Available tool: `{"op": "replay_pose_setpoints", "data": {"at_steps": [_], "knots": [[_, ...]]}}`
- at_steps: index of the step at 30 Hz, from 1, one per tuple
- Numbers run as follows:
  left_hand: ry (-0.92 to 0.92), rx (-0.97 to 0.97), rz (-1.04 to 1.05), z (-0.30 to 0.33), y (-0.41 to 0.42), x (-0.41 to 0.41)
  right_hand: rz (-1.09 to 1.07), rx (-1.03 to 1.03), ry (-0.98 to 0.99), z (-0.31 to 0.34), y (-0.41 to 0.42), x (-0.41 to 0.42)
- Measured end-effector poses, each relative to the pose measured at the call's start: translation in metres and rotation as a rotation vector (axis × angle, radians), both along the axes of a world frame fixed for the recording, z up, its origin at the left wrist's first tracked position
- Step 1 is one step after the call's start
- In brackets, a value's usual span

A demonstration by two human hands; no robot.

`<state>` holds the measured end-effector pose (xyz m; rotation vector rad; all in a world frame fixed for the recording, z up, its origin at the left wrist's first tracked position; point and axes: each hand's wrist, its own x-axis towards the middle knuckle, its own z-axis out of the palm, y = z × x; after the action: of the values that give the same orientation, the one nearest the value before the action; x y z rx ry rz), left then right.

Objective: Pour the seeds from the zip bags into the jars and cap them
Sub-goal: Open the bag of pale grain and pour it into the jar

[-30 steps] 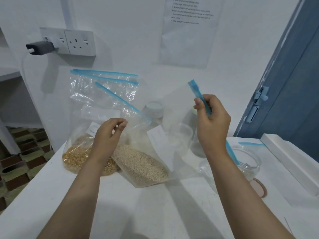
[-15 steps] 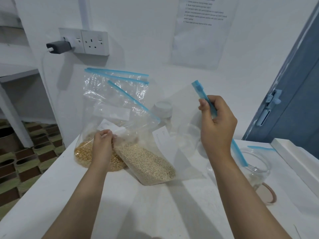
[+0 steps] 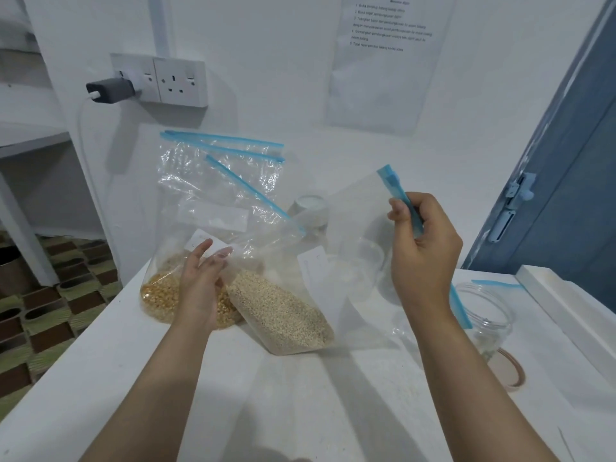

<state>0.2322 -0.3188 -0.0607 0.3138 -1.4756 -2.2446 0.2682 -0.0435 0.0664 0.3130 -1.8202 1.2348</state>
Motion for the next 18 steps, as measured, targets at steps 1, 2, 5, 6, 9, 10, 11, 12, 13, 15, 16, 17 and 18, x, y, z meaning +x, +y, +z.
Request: {"op": "replay_pose_setpoints", "data": {"at_steps": [1,2,5,6,9,10,11,12,13,15,16,17,18], "knots": [[-0.008,-0.034,-0.004,-0.003,0.0,0.0,-0.004,0.003,-0.001,0.0,0.001,0.001],[-0.021,-0.054,0.007,-0.005,0.001,0.0,-0.006,0.006,-0.001,-0.001,0.001,0.001],[-0.057,-0.079,0.091,-0.002,0.002,0.001,-0.01,0.017,0.001,-0.001,0.002,0.003],[-0.061,-0.097,0.111,-0.002,0.004,0.002,-0.012,0.021,0.002,-0.001,0.002,0.003],[-0.054,-0.134,0.127,-0.005,0.006,0.002,-0.009,0.023,0.0,0.0,0.002,0.003],[-0.05,-0.136,0.124,-0.007,0.006,0.001,-0.005,0.022,-0.001,0.0,0.002,0.003],[-0.044,-0.136,0.121,-0.007,0.006,0.001,-0.002,0.021,-0.003,0.001,0.002,0.004],[-0.036,-0.138,0.114,-0.007,0.006,0.001,0.001,0.021,-0.005,0.001,0.001,0.004],[-0.025,-0.135,0.101,-0.007,0.006,0.001,0.003,0.022,-0.005,0.001,0.001,0.004],[-0.024,-0.141,0.079,-0.008,0.006,0.001,0.003,0.027,-0.003,0.002,0.0,0.006],[-0.039,-0.154,0.078,-0.01,0.005,0.001,0.003,0.027,-0.001,0.002,-0.001,0.006],[-0.063,-0.175,0.073,-0.012,0.005,0.001,0.002,0.027,-0.001,0.002,-0.001,0.007],[-0.101,-0.218,0.066,-0.014,0.005,0.002,0.003,0.025,-0.001,0.001,-0.001,0.007]]}}
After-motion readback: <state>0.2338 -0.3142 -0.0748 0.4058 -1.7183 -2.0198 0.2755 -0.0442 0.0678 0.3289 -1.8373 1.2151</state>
